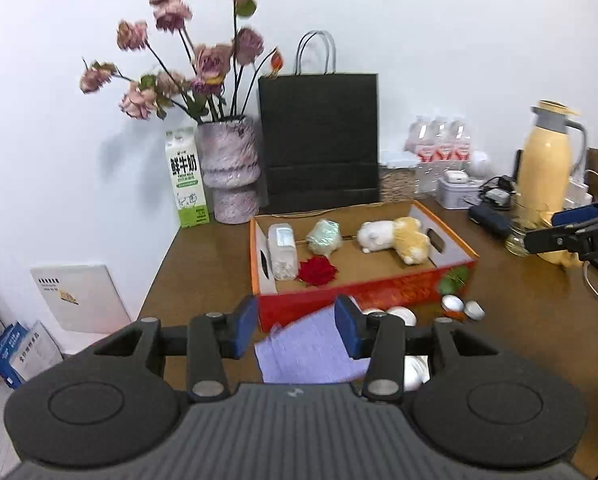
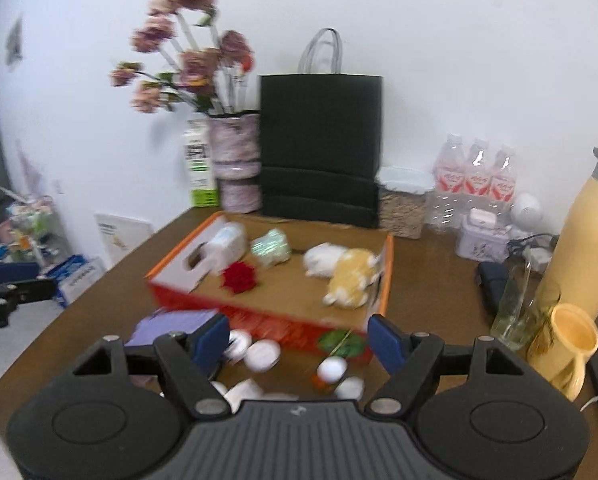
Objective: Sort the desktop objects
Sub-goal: 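Withdraw both tools and approach the lavender pouch and white tissue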
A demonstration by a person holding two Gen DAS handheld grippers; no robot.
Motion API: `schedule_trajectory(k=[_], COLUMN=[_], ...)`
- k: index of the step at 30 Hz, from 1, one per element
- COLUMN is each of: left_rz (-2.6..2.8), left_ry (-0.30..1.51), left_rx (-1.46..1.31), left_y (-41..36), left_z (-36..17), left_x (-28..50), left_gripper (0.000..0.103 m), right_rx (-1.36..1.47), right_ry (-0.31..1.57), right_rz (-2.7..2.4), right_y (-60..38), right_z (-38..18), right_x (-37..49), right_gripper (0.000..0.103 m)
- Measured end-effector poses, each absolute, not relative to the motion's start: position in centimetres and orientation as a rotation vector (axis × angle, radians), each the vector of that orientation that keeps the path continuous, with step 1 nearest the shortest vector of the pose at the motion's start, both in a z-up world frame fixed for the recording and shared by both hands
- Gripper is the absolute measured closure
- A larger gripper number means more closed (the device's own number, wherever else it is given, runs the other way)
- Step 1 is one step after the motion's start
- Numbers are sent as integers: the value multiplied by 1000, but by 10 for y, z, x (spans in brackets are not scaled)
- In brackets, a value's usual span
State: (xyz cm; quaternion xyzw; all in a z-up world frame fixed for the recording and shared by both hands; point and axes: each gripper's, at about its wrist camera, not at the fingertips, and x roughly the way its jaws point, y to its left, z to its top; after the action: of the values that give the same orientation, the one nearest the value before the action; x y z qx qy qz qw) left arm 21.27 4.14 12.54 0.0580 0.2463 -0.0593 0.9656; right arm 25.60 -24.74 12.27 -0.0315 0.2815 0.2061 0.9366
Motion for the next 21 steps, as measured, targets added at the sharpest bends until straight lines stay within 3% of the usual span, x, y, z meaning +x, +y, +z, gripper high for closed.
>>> schedule_trajectory(k=[5, 21], left_rz=[-199, -205], left_ry=[425, 496], left_rx=[151, 101], left_y=[25, 4], left_z=[105, 34], left_x=[146, 64], left_gripper=[50, 51], right_rx=[-109, 43], right_ry=[504, 545], right_rz=[477, 400], right_y=[-243, -246], right_z=[100, 11], right_x=[176, 66], right_gripper=[28, 25])
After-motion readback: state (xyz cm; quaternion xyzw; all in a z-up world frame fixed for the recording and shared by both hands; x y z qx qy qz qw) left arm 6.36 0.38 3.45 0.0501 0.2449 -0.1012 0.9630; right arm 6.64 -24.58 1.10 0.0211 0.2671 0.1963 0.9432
